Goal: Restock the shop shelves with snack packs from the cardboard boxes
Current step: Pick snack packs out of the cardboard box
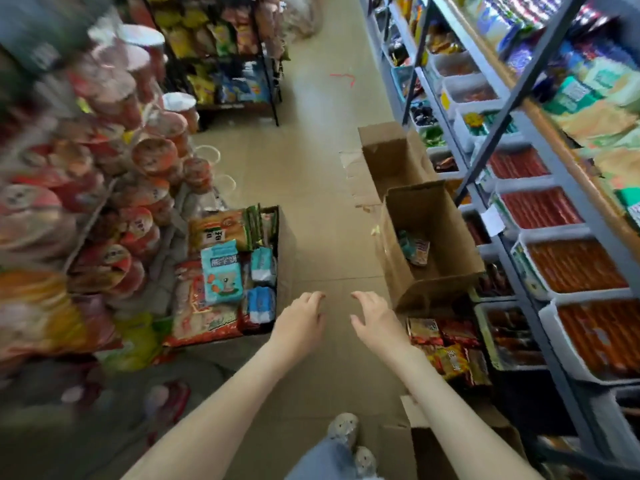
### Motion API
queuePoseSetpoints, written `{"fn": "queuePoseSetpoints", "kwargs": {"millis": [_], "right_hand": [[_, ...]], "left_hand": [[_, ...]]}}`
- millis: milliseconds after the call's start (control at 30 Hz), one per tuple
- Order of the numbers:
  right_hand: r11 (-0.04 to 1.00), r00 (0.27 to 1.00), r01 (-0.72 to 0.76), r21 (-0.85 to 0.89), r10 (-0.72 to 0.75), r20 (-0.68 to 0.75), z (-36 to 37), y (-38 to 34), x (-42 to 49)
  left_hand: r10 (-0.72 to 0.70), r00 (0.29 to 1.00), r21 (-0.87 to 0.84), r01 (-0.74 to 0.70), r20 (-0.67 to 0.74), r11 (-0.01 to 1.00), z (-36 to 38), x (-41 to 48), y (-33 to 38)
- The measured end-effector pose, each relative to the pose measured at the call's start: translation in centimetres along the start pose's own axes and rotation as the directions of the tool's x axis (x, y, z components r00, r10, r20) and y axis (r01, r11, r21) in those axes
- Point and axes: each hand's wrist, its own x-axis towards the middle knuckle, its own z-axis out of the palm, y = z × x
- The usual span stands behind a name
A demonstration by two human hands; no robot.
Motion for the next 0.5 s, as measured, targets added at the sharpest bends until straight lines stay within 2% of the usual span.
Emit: {"fn": "queuePoseSetpoints", "kwargs": {"millis": [133, 267, 333, 500], "right_hand": [[0.993, 0.988, 0.114, 0.012, -0.115, 0.103, 2.5, -5.3, 3.1], [0.980, 0.958, 0.183, 0.080, -0.196, 0.211, 5.5, -10.0, 5.6], [0.977, 0.946, 0.179, 0.112, -0.202, 0.252, 7.0, -11.8, 7.2], [0.973, 0.947, 0.118, 0.196, -0.170, 0.273, 10.5, -16.7, 12.4]], "left_hand": [[-0.186, 0.967, -0.013, 0.187, -0.176, 0.982, -3.2, -2.6, -7.0], [-0.362, 0.887, -0.053, 0.363, -0.286, 0.930, -5.2, -4.4, -13.6], [-0.433, 0.857, -0.093, 0.424, -0.280, 0.901, -5.6, -4.4, -16.4], [-0.561, 0.815, -0.119, 0.549, -0.143, 0.828, -6.0, -1.9, -22.4]]}}
